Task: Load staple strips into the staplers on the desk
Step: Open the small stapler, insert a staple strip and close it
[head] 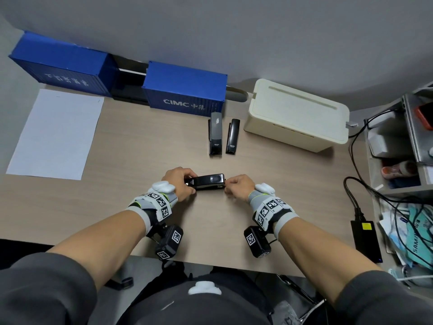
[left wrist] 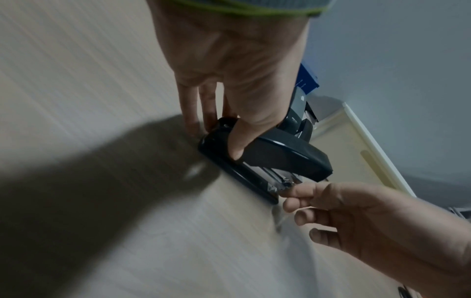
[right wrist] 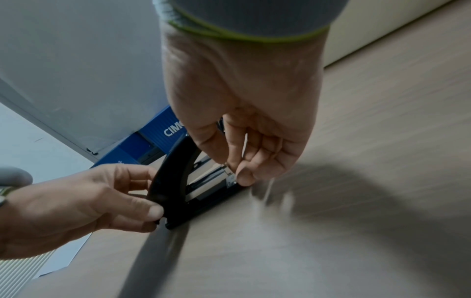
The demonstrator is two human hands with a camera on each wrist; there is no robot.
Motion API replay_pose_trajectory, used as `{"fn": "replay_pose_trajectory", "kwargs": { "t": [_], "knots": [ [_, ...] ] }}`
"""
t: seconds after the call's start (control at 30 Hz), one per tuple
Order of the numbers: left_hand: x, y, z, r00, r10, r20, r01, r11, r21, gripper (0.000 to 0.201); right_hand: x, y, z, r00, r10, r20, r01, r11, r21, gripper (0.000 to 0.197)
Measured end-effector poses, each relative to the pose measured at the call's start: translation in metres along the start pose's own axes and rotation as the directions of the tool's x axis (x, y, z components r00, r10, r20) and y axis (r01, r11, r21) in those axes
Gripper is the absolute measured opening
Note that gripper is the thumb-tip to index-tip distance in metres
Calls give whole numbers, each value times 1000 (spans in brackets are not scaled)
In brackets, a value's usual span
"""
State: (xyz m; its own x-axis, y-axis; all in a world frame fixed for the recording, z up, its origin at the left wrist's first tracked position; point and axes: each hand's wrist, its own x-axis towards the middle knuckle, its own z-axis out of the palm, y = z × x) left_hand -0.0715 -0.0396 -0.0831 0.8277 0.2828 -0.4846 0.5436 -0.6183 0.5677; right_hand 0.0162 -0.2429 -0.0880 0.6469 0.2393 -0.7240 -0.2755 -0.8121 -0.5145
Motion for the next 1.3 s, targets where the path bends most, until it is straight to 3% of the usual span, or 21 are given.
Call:
{"fn": "replay_pose_trajectory", "kwargs": {
  "t": [0.1,0.23,0.33,0.47,0.57,0.77,0.83,0.9,1.0,1.13,1.3],
  "knots": [
    [0,3,8,997,69,23,-70,997,45,42,-1,-7,1,999,-17,27,17,1000,-11,21],
    [3,8,8,998,56,39,-57,998,24,38,0,-17,-14,1000,-13,-27,13,1000,-16,23],
    [5,-1,-6,999,-1,33,1,1000,-6,37,7,-23,-31,998,-17,-63,18,1000,15,23],
    [8,-18,-28,988,-122,-97,112,989,-100,34,19,-32,-51,998,-11,-63,15,998,67,20],
    [19,-26,-44,956,-233,-180,198,961,-193,31,29,-47,-60,999,-4,-49,7,997,72,18],
    [61,-12,-49,869,-420,-259,299,866,-402,38,81,-60,-71,971,39,-237,-16,995,99,6],
    [75,-1,-45,857,-443,-264,303,847,-437,40,80,-72,-73,965,58,-257,-28,993,118,21],
    [85,11,-39,870,-426,-249,278,840,-466,45,81,-81,-74,966,68,-250,-44,994,103,49],
    [101,24,-31,921,-340,-192,225,864,-449,60,88,-85,-73,972,67,-227,-60,998,37,63],
    [117,35,-27,955,-272,-118,191,868,-459,65,95,-85,-67,970,58,-235,-68,997,-34,59],
    [125,44,-27,964,-243,-105,169,870,-464,60,103,-75,-63,971,76,-227,-96,992,-77,44]
  ]
}}
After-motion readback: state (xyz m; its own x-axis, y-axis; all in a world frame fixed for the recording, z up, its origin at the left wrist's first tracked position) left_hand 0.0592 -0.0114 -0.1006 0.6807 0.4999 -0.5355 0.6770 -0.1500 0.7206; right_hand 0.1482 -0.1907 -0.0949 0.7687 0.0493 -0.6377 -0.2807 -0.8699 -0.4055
